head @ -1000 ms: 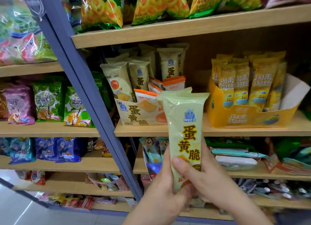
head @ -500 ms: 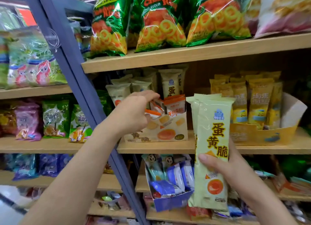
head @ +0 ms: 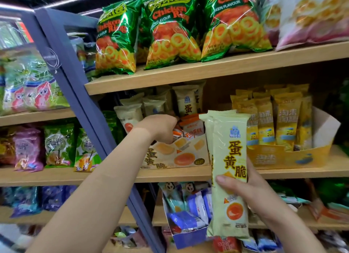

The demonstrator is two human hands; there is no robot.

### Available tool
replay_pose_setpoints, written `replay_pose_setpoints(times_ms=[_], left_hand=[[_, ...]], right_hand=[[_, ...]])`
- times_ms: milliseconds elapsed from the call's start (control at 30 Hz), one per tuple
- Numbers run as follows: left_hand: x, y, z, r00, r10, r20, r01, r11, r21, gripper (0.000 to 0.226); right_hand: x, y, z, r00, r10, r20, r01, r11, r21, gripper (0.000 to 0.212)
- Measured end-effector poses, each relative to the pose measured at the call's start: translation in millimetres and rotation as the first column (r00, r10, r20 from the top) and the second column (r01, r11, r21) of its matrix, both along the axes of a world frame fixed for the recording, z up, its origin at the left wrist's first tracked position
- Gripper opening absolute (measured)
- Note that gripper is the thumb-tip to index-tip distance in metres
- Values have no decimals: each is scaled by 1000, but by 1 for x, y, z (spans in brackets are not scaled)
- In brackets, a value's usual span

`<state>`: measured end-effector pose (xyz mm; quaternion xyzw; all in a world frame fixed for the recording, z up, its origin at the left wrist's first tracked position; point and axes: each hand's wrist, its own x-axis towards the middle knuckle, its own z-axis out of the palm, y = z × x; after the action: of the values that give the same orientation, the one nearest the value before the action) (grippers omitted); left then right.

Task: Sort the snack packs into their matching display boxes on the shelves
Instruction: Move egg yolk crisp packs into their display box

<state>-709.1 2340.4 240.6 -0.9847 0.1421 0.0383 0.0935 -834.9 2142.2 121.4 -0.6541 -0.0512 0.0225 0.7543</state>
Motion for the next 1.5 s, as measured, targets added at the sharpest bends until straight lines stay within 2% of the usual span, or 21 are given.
replay_pose_setpoints(times_ms=[67,167,233,433,600,700,767,867,1000,1100,1233,1300,1367,1433,1500], left_hand=[[1,-3,-2,999,-24,39,20,996,89,10],[8,-2,-8,997,-51,64,39,984,176,35],[11,0,-9,996,-59,64,48,985,163,41],[8,15,-13,993,-82,84,85,996,-39,23],[-4,35,-2,967,-110,229,166,956,-241,34],[-16,44,7,949,-80,306,181,931,-317,56],[-27,52,9,923,-107,369,254,889,-380,64],[-48,65,12,864,-147,481,378,821,-428,65],[-76,75,14,805,-101,585,439,763,-474,63],[-99,76,12,763,-55,644,512,660,-550,69],[-125,51,-12,779,74,623,540,427,-725,65],[-133,32,-39,829,163,535,478,288,-830,60],[-139,5,-70,888,257,383,351,161,-922,60],[-141,-27,-100,911,343,228,206,99,-974,60],[-137,-55,-127,907,398,136,127,51,-991,59]], right_hand=[[3,0,0,1000,6,0,-6,1000,15,81],[8,0,2,999,26,27,-27,999,26,88],[12,2,5,998,40,51,-42,998,39,88],[29,18,9,991,100,92,-106,992,66,85],[38,23,9,987,127,96,-133,989,61,87],[40,22,5,991,109,73,-117,986,117,92],[40,22,1,995,91,43,-97,984,147,102],[37,19,-3,998,55,20,-58,982,180,111],[26,7,-7,998,61,26,-65,976,209,98],[14,-1,-6,995,96,28,-100,968,231,103],[-6,-14,4,990,118,81,-135,958,254,82],[-18,-27,8,992,78,97,-102,957,271,83],[-28,-41,10,993,50,105,-75,966,247,84],[-34,-53,8,995,53,86,-67,981,180,89],[-37,-61,2,996,66,58,-73,991,112,99]])
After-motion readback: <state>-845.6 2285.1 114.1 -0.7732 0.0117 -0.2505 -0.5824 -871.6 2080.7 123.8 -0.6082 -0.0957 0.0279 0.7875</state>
